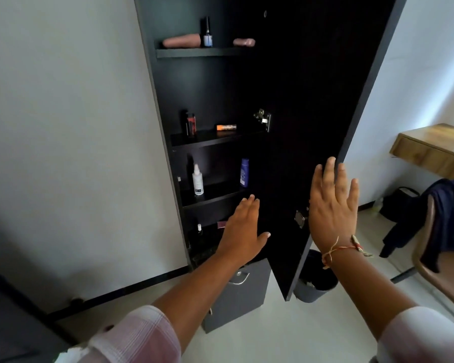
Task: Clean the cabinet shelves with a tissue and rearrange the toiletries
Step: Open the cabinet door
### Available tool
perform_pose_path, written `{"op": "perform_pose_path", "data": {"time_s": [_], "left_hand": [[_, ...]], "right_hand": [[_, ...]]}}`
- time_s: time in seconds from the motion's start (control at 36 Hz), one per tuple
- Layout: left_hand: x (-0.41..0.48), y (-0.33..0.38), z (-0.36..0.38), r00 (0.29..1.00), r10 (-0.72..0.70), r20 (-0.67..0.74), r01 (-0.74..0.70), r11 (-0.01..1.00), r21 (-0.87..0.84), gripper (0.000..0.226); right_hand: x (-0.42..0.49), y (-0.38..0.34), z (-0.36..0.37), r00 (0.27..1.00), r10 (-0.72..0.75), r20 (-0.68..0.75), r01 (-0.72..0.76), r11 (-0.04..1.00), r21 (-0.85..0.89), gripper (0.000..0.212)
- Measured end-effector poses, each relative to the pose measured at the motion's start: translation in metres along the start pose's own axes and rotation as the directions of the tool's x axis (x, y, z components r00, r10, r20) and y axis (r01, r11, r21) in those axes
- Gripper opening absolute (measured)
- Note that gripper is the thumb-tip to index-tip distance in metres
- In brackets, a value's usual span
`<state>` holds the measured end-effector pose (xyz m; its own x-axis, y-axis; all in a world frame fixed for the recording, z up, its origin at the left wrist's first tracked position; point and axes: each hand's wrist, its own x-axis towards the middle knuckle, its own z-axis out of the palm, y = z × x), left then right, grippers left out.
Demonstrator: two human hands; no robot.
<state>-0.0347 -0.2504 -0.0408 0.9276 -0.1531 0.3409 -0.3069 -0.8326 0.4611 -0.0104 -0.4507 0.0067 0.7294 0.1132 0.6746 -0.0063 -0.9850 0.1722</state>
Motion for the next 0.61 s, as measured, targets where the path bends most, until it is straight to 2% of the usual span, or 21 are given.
{"op": "perform_pose_path", "data": {"time_s": [0.19, 0.33, 0.61], "left_hand": [[0.004, 0.011, 0.016, 0.999, 0.004, -0.038, 0.004, 0.977, 0.213, 0.091], [0.010, 0.013, 0.021, 0.997, 0.015, -0.077, 0.015, 0.928, 0.373, 0.094], [0.017, 0.006, 0.026, 0.997, -0.032, -0.073, 0.062, 0.886, 0.459, 0.096]], "right_hand": [[0.012, 0.028, 0.011, 0.979, -0.124, 0.164, 0.148, 0.978, -0.147, 0.085], [0.023, 0.039, 0.015, 0.962, -0.141, 0.236, 0.193, 0.958, -0.214, 0.092], [0.034, 0.060, 0.026, 0.925, -0.107, 0.366, 0.238, 0.912, -0.335, 0.100]]}}
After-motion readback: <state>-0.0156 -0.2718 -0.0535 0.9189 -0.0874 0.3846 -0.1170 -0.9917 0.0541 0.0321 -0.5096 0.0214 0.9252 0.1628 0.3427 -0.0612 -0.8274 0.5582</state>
